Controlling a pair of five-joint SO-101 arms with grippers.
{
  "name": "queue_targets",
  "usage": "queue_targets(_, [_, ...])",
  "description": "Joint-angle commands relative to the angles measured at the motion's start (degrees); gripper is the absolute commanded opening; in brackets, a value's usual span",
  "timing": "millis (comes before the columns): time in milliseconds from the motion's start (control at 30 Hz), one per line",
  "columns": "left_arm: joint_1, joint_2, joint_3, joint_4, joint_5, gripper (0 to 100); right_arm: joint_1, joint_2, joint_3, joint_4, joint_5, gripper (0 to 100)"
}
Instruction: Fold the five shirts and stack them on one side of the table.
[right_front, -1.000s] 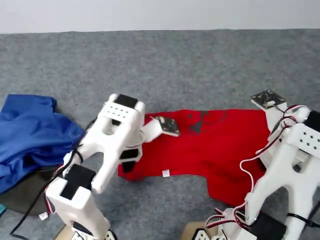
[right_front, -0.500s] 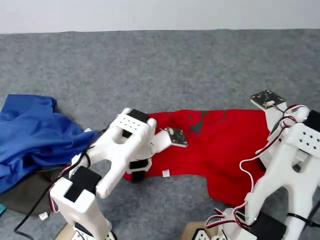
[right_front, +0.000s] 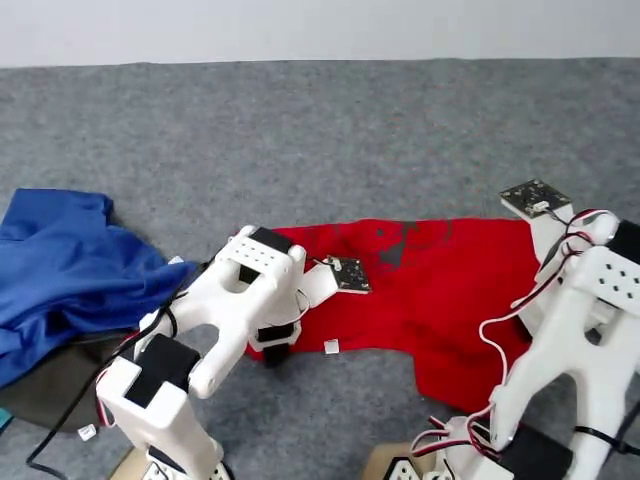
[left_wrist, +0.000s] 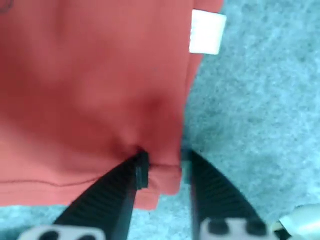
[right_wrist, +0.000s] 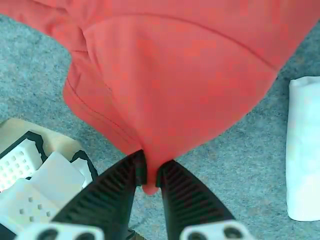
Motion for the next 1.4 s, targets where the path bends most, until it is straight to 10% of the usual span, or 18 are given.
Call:
queue_targets(0, [-0.18,-2.20,0.13,-1.41,0.44,4,-0.75,-2.68,-0.53,0.48,0.18,1.0])
queue_targets(633, [-0.44,-1.93,-14.90,14.59,-2.73,1,-0.92,-5.05,-2.46,1.01,0.26,1.0])
queue_targets(1367, [-0.44,-1.58,-14.55,15.12,-2.81,10,-1.54,-6.02,-2.11,0.66,0.35,1.0])
